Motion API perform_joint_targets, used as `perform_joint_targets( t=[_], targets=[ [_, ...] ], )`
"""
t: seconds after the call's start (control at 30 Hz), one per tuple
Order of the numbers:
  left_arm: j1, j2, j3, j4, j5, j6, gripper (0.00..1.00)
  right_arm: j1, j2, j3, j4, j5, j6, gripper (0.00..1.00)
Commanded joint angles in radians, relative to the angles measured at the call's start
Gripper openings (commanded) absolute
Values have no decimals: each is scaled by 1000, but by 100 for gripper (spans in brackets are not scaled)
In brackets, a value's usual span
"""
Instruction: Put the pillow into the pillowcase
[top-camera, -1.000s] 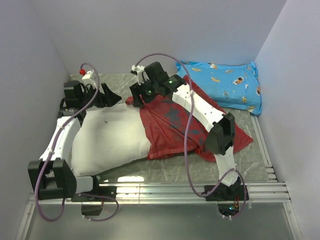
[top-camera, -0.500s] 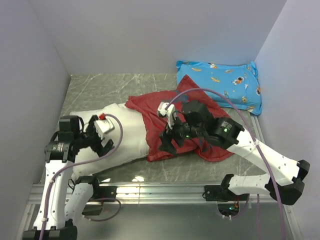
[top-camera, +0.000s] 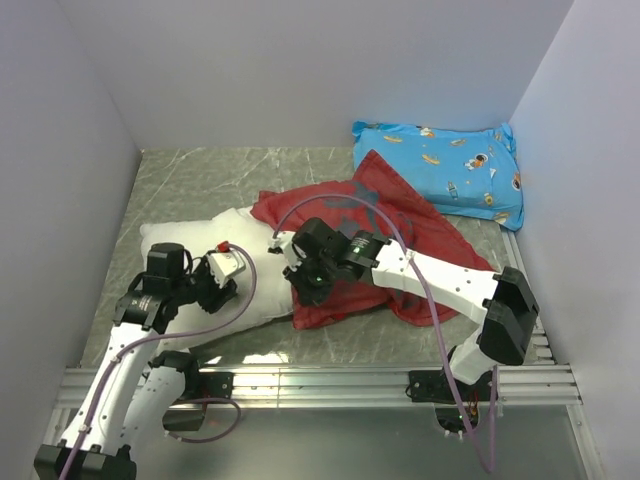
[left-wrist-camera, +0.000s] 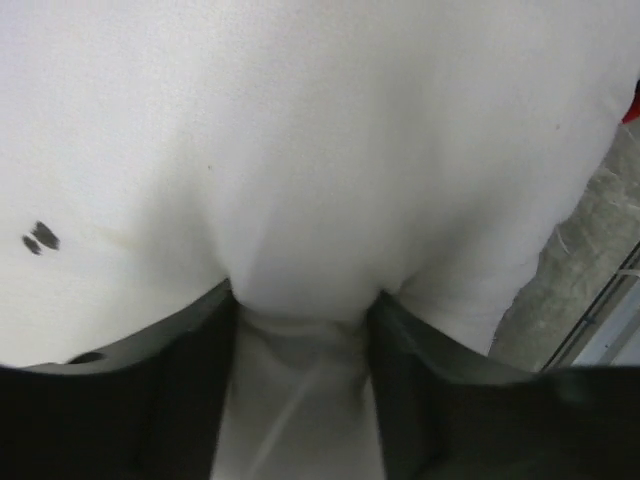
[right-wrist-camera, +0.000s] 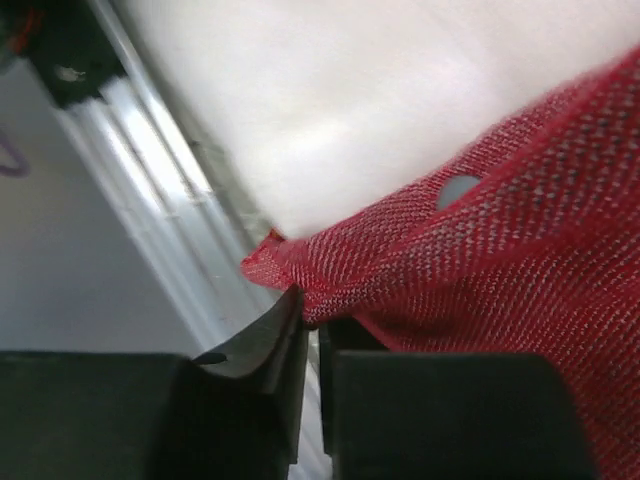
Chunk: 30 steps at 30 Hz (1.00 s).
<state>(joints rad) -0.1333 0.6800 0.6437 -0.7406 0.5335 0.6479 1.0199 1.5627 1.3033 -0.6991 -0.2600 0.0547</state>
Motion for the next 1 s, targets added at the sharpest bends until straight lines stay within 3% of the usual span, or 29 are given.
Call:
perform_joint_targets(
  t=[0.0, 0.03, 0.07, 0.13, 0.3, 0.43, 0.67, 0.87, 0.9, 0.97],
  targets=[
    [-43, 35, -27, 119, 20, -86, 51, 22, 20, 147, 24, -109, 25, 8],
    [-51, 47, -19, 141, 52, -93, 42, 23, 29, 201, 7, -178, 48, 7],
    [-52, 71, -10, 155, 71, -103, 18, 28, 43, 312, -8, -293, 59, 4],
    [-55, 101, 23, 200, 127, -155, 0, 40, 57, 432, -23, -381, 77, 0],
    [-55, 162, 85, 207, 243, -217, 0, -21, 65, 374, -7, -362, 85, 0],
    [-55, 118, 123, 149, 287, -191, 0, -162, 57, 303, 10, -378, 114, 0],
    [-55, 167, 378, -2, 485, -278, 0, -216, -48, 602, 27, -407, 241, 0],
    [-55, 226, 455, 182, 670, -610, 0, -218, -90, 738, 148, -215, 367, 0],
    [-55, 236, 427, 235, 698, -787, 0, -221, -79, 763, 157, -193, 353, 0],
    [-54, 248, 378, 444, 730, -954, 0, -237, -21, 810, 180, -141, 295, 0]
  ],
)
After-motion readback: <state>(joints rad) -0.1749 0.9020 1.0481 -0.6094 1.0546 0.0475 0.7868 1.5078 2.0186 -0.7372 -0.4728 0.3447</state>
